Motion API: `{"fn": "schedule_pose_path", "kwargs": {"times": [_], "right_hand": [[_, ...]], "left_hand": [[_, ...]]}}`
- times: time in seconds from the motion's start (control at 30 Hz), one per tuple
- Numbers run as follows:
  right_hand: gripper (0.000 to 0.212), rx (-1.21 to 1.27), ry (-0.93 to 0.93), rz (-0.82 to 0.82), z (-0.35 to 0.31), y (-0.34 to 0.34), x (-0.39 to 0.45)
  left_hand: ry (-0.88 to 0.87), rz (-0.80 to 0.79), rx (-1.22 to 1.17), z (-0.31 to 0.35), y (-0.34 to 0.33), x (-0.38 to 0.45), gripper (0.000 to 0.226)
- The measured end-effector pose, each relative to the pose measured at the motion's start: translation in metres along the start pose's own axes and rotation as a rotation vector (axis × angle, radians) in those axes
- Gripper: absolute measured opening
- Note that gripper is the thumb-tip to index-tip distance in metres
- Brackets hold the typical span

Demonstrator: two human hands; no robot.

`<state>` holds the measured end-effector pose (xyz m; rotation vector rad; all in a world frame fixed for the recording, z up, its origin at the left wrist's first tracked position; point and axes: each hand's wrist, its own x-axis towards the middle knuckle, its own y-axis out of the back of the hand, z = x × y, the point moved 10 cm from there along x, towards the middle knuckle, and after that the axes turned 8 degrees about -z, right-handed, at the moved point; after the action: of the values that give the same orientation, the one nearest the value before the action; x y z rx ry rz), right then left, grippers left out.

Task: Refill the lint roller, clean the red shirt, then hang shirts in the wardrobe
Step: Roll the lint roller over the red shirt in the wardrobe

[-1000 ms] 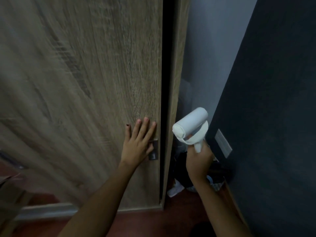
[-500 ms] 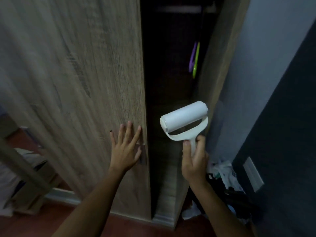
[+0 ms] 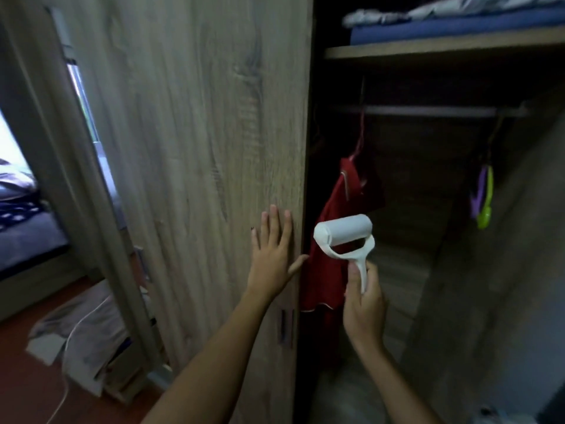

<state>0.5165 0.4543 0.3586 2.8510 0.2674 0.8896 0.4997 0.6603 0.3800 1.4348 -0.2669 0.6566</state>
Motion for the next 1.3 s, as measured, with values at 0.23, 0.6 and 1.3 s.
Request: {"fn": "schedule_pose_path", "kwargs": {"times": [0.23, 0.6, 1.3], "right_hand": [[0.022, -0.015, 0.027, 0.009, -0.011, -0.037, 0.009], [0.025, -0.042, 0.011, 0.113, -0.004, -0.051, 0.031], [0.023, -0.047, -0.026, 0.208, 0.01, -0.048, 0.044]], "left_hand": [[0.058, -0.02, -0.026, -0.058, 0.006, 0.006, 0.097], [0.126, -0.026, -0.029, -0.138, 0.018, 0.016, 0.096], [0.145, -0.033, -0.041, -0.218, 0.024, 0.027, 0.094]]}}
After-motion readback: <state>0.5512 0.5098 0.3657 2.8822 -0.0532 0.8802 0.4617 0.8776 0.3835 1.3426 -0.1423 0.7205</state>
